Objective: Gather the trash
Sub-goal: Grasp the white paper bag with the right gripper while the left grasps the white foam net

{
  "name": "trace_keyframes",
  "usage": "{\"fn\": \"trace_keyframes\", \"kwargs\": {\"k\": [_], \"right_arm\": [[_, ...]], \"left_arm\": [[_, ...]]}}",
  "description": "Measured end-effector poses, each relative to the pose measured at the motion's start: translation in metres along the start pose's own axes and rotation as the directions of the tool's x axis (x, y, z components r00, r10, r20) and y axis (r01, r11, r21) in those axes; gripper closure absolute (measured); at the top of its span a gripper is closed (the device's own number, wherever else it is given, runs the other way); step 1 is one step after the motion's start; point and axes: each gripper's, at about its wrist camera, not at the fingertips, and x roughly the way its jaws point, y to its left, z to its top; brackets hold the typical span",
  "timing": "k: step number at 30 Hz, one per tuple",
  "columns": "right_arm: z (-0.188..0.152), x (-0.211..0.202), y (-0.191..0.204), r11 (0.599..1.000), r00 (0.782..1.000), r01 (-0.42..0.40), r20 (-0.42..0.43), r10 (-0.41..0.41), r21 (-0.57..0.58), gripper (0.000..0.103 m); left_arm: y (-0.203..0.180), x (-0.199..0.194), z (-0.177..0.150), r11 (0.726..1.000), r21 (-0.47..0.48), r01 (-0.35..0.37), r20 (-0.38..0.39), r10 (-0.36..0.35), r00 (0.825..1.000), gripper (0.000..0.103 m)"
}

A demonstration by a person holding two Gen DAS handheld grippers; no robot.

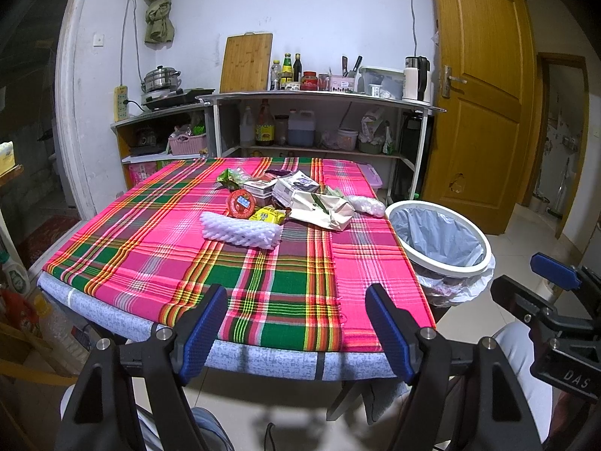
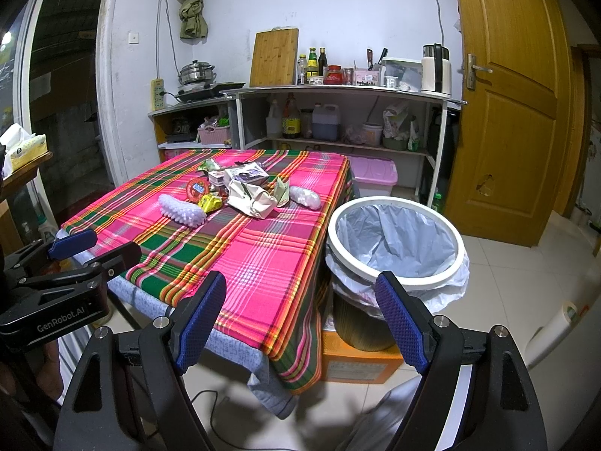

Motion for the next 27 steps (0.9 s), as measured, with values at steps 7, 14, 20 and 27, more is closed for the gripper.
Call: {"fn": "trace_keyframes", "kwargs": {"k": [7, 14, 20, 27], "right_arm": [[0.006, 0.028, 0.005, 0.998, 0.999, -0.035, -0.012, 0.034, -0.049, 0.021], [0.027, 0.061, 0.005, 0.992, 0.995, -0.095, -0.042, 0.092, -0.080, 0.021], [0.050, 0.103, 0.015, 0.977, 0.984, -0.168, -0.080, 0.159, -0.133, 0.021], [0.077, 0.154, 0.024, 0.960, 0.970, -0.228, -0.128, 0.209, -0.160, 0.021]], "left_arm": [[0.009, 0.021, 0.008, 1.000, 0.002, -0.005, -0.006, 0.005, 1.000, 0.028], [0.034, 0.059, 0.025, 0.998, -0.059, 0.029, -0.031, -0.031, 0.999, 0.028], [0.056, 0.094, 0.042, 0.995, -0.102, 0.019, -0.069, -0.026, 0.997, 0.028], [0.077, 0.132, 0.060, 0.986, -0.164, 0.020, -0.097, -0.037, 0.995, 0.028]]}}
